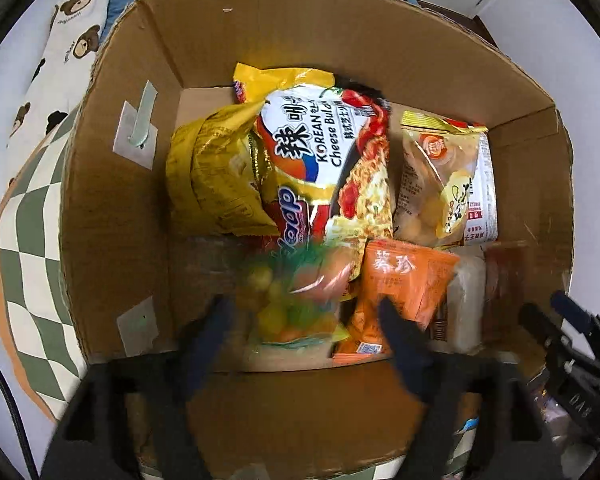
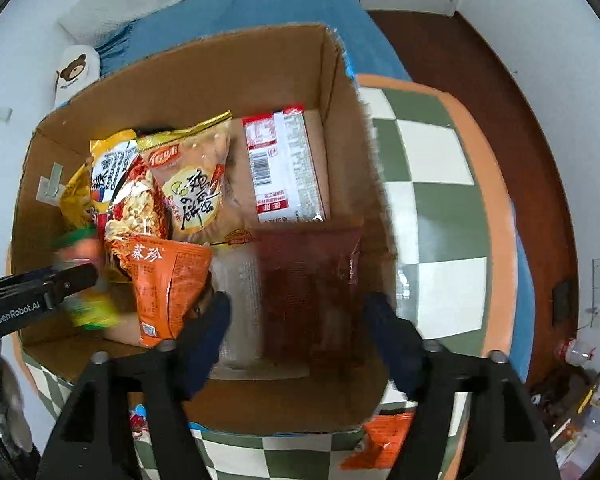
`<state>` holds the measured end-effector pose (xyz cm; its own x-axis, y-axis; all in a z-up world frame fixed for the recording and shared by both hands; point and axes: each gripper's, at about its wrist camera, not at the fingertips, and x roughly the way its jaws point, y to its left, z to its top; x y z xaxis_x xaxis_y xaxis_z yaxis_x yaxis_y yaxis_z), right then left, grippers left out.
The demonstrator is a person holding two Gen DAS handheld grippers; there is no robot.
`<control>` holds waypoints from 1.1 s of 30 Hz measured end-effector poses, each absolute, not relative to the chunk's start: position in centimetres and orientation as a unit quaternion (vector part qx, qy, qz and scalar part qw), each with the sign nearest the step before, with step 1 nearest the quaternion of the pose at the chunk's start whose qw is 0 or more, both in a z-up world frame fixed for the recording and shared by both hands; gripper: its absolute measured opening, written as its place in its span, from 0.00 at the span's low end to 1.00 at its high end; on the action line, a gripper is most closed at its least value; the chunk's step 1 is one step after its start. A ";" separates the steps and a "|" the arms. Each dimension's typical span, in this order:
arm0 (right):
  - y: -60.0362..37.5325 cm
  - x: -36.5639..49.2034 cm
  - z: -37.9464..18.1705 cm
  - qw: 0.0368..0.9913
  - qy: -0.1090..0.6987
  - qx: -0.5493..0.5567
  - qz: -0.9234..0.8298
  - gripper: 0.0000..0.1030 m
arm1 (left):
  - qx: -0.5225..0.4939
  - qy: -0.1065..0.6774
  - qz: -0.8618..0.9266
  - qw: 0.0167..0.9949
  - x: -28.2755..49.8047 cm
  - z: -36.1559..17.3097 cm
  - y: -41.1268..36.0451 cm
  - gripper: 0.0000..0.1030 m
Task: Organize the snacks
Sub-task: 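Carry both packets into the box and open both tools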
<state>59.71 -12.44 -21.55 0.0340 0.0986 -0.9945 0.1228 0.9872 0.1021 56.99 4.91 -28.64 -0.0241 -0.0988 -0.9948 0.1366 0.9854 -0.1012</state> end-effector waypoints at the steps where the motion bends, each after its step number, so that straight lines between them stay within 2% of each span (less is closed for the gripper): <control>1: -12.4 59.7 -21.8 0.712 0.698 0.083 -0.008 0.81 | 0.012 0.706 -0.085 0.703 57.0 -28.6 4.9 0.83; 2: -12.3 59.6 -22.0 0.711 0.699 0.084 -0.006 0.85 | 0.012 0.704 -0.083 0.705 56.9 -28.5 4.9 0.83; 5: -12.0 59.6 -22.3 0.710 0.700 0.081 -0.006 0.89 | 0.015 0.698 -0.081 0.712 56.8 -28.5 4.9 0.83; 21: -11.3 58.2 -20.8 0.731 0.677 0.082 -0.006 0.90 | 0.022 0.640 -0.081 0.763 53.0 -24.5 5.6 0.83; 23: -11.0 57.9 -20.4 0.735 0.673 0.080 -0.006 0.93 | 0.023 0.632 -0.079 0.770 52.5 -23.9 5.8 0.83; 33: -9.9 55.5 -15.7 0.781 0.621 0.065 -0.004 0.93 | 0.033 0.570 -0.073 0.818 49.1 -18.4 7.0 0.83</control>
